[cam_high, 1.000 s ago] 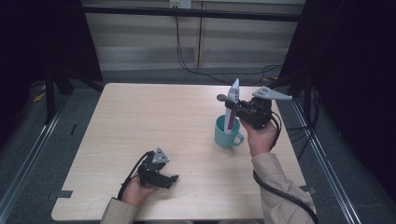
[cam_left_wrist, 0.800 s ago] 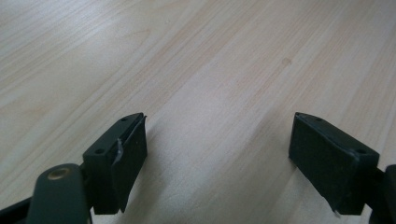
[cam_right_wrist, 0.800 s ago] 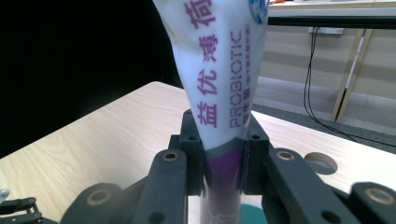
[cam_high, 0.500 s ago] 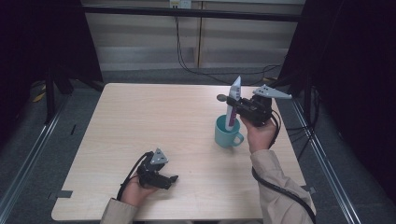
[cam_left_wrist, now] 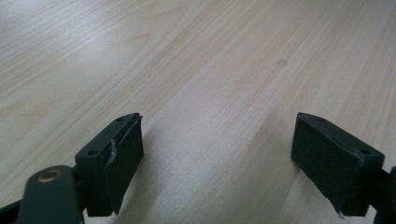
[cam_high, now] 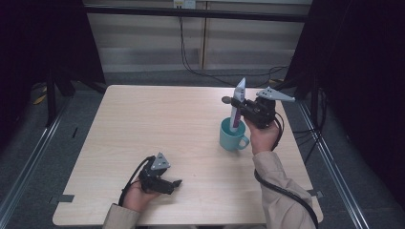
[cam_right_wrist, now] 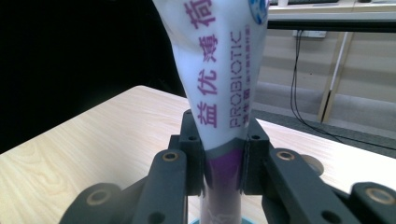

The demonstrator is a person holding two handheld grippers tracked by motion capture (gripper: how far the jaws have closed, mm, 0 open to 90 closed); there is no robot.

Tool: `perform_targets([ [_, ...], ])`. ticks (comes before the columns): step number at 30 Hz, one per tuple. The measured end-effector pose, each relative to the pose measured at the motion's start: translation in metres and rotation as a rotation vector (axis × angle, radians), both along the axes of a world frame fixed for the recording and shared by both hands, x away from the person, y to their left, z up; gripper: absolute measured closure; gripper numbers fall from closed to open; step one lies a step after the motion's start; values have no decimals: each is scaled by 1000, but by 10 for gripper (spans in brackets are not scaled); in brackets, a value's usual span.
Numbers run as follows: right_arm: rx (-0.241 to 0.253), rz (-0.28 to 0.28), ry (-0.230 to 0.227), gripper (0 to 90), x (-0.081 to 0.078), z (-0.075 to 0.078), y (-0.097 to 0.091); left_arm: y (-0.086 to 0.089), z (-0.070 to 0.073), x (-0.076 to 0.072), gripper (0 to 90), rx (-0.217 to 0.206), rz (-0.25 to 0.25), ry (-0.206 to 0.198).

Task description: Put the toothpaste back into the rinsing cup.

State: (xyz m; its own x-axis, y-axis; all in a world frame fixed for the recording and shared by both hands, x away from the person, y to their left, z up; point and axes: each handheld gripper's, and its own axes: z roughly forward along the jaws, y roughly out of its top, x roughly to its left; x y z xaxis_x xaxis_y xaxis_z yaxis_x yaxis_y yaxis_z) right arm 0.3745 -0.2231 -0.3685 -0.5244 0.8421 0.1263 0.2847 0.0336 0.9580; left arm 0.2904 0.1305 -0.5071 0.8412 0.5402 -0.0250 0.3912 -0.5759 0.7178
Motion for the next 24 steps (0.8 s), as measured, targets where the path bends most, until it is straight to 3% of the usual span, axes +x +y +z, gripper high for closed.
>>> perform_targets([
  [14,1,-20,9,755,4,-18,2,2,-1,0,161,-1,-7,-8],
  [24,-9,-26,27,753,-1,-39,8,2,-1,0,159,-7,-8,-8],
])
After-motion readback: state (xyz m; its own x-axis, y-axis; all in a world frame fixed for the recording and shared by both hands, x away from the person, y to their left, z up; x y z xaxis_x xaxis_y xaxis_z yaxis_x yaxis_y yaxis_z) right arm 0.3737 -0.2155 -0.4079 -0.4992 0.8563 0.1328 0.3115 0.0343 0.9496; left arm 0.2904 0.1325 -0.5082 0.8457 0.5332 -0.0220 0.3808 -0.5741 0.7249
